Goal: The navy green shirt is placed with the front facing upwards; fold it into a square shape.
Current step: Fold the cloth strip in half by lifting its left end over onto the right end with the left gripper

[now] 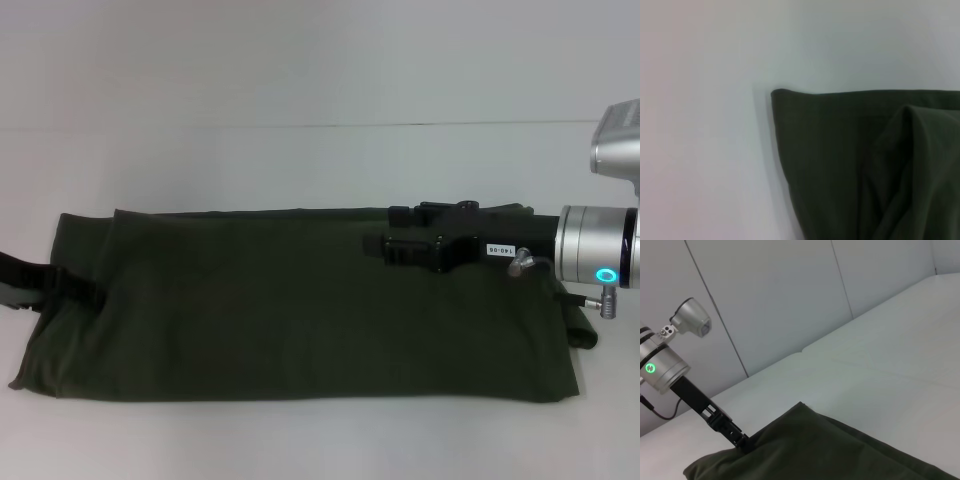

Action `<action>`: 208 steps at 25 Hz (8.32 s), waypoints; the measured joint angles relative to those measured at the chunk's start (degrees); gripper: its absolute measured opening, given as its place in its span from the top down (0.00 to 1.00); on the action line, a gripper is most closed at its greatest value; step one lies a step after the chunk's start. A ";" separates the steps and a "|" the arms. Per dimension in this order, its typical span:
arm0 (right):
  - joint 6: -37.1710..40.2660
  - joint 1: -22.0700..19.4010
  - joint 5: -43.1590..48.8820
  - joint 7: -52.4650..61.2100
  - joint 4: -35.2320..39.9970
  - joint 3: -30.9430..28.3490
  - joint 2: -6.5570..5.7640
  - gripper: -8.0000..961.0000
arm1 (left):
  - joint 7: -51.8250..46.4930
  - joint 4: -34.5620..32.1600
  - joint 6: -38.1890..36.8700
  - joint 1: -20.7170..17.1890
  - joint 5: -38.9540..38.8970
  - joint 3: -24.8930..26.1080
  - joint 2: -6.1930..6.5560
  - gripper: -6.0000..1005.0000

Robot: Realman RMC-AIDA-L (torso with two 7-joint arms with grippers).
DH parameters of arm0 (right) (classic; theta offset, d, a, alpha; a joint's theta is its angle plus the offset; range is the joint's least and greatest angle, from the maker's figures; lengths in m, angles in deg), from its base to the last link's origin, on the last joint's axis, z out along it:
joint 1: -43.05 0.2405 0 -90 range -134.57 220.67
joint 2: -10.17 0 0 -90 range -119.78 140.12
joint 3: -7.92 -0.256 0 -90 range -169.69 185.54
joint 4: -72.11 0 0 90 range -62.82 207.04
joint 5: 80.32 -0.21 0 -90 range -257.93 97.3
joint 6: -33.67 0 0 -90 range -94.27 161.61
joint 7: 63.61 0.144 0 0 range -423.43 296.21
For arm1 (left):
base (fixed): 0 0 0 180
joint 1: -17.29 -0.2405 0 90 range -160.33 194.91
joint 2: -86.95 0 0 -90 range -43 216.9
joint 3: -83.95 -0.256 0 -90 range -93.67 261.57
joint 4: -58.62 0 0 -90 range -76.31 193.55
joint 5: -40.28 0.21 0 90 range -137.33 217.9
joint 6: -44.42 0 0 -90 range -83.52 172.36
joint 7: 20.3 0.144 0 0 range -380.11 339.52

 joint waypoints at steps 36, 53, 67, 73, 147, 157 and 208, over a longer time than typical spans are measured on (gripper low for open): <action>0.15 -0.21 -0.01 0.62 0.63 0.09 0.00 0.25 | 4.00 -1.09 -0.09 -0.56 -2.29 -0.14 -0.86 0.91; 0.17 -0.21 -0.33 0.62 1.23 0.09 0.00 0.25 | 0.64 -1.50 -0.28 -0.22 -2.81 -0.31 -1.03 0.94; 0.45 -0.33 -0.26 0.62 1.23 0.09 0.07 0.25 | 2.96 -2.07 -3.11 -0.74 -7.75 0.76 -0.73 0.94; 0.28 -0.38 -0.23 0.62 1.23 0.09 0.09 0.25 | 4.33 -2.35 -5.74 -0.79 -10.24 2.70 -0.45 0.94; -19.48 17.76 -10.99 -19.68 -24.21 11.86 2.20 0.99 | 14.97 0.79 -20.94 -5.77 -47.91 7.52 -1.83 0.94; -19.09 19.40 -11.27 -21.26 -25.55 10.40 2.20 0.99 | 15.08 2.97 -23.37 -5.27 -51.26 7.55 -1.55 0.94; -3.42 -14.47 -24.26 -11.54 -5.37 -7.18 -0.05 0.86 | 19.67 4.49 -12.65 -3.35 -54.21 -0.01 -12.97 0.94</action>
